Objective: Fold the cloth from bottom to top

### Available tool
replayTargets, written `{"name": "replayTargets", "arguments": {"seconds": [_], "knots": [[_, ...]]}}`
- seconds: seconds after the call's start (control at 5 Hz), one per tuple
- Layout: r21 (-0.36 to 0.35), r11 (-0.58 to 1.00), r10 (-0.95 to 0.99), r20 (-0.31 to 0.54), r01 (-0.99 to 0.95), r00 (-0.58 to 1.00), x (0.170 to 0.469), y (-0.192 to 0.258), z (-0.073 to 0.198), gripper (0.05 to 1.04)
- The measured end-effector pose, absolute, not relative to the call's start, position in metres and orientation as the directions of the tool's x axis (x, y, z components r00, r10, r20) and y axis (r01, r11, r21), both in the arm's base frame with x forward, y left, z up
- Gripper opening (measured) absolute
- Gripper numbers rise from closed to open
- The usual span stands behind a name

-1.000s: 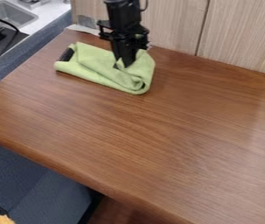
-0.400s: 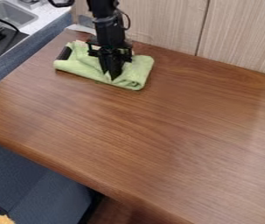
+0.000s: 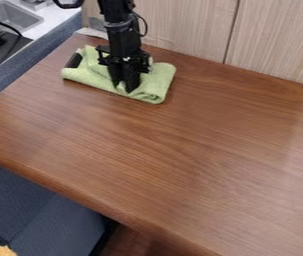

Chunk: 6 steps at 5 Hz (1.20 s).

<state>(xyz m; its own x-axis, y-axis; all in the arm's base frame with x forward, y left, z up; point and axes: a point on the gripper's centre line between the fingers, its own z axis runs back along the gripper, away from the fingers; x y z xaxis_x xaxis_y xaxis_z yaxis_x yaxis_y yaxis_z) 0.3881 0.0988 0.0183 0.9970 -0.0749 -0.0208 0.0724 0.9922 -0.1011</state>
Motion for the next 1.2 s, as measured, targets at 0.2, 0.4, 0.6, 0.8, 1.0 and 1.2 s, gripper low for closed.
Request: {"name": "replayTargets", "arguments": {"seconds": [0.2,0.4,0.6,0.8,1.0,1.2], "knots": [[-0.085,0.994,-0.075,-0.017,0.073,0.997,0.384,0.101,0.024,0.794],[-0.077,0.993,-0.089,0.000,0.089,0.996,0.382,0.101,0.034,1.002],[-0.063,0.995,-0.078,0.022,0.079,0.997,0.381,0.101,0.047,1.007],[-0.039,0.997,-0.072,0.048,0.073,0.996,0.378,0.103,0.062,1.001],[-0.013,0.998,-0.064,0.092,0.066,0.994,0.375,0.103,0.082,1.001],[-0.007,0.998,-0.066,0.094,0.067,0.993,0.375,0.104,0.084,1.001]]}}
